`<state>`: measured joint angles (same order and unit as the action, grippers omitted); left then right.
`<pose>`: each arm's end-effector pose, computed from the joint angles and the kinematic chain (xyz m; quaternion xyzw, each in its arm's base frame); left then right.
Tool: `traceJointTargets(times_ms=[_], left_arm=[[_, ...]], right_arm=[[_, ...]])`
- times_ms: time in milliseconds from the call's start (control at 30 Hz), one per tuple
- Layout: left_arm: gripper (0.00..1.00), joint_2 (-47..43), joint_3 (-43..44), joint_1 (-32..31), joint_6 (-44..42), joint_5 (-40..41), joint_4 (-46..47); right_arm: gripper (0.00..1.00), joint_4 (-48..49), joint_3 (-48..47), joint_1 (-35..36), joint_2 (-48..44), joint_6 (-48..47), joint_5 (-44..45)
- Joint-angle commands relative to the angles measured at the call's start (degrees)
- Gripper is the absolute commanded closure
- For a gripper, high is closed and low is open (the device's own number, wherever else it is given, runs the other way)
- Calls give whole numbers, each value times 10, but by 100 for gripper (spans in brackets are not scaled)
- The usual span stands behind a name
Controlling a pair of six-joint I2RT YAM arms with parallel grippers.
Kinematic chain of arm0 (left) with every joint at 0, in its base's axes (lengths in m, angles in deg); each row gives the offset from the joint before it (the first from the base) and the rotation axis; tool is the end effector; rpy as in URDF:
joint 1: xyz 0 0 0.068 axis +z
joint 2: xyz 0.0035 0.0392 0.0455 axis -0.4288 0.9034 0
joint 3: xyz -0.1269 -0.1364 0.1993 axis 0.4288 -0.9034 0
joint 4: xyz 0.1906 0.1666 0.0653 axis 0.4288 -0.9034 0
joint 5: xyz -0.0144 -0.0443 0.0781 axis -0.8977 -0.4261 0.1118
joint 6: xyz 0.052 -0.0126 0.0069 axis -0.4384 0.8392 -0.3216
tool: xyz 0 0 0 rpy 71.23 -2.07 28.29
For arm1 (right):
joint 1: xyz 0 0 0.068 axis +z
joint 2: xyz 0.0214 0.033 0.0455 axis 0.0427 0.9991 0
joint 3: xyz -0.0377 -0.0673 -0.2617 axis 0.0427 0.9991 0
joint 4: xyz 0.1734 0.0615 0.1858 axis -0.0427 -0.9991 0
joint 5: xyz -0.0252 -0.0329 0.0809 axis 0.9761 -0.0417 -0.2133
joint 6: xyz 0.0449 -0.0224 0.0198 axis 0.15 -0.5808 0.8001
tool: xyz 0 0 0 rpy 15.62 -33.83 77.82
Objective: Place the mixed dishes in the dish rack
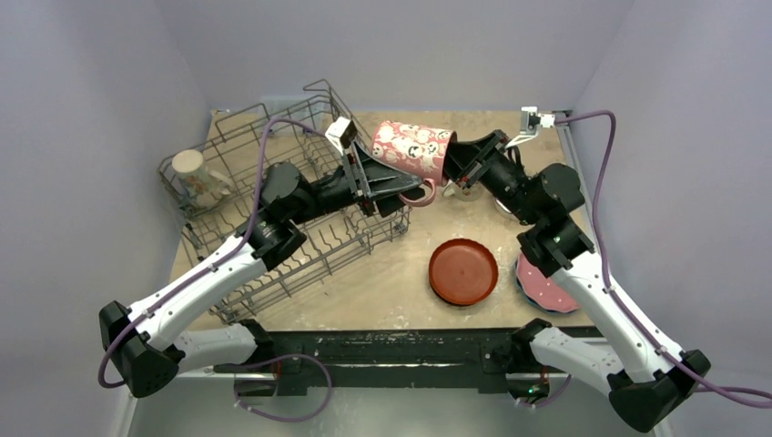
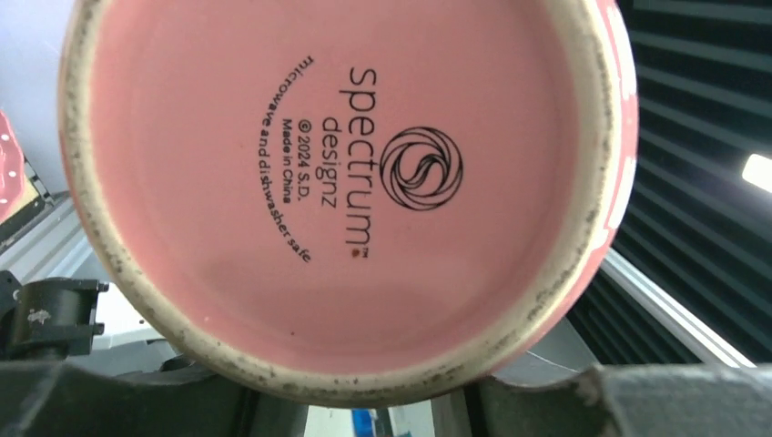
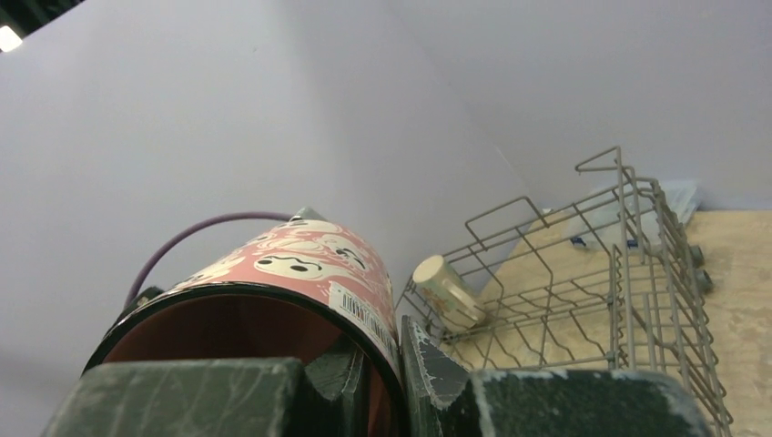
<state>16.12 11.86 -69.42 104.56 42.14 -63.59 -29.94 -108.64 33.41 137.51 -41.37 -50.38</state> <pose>0.1735 -0.1917 0.4286 -0.0746 0.6130 -0.7766 0.1246 0.1757 0.1163 0.4453 -0.0243 0.5860 0.5704 0.5750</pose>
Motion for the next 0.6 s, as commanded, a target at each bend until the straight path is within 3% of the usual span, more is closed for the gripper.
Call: traceJointTargets(times_ms=[0, 200, 433, 567], left_arm=[[59, -18, 13, -19, -11, 90, -6], [59, 2, 33, -38, -13, 105, -15], [100, -17, 28, -42, -39, 157, -20], [100, -28, 39, -44, -33, 189, -84]], right_arm=[[100, 75, -14, 5, -19, 32, 21], [100, 45, -26, 17, -13, 16, 36], [100, 37, -25, 24, -18, 4, 32], [100, 1, -23, 24, -24, 0, 44]])
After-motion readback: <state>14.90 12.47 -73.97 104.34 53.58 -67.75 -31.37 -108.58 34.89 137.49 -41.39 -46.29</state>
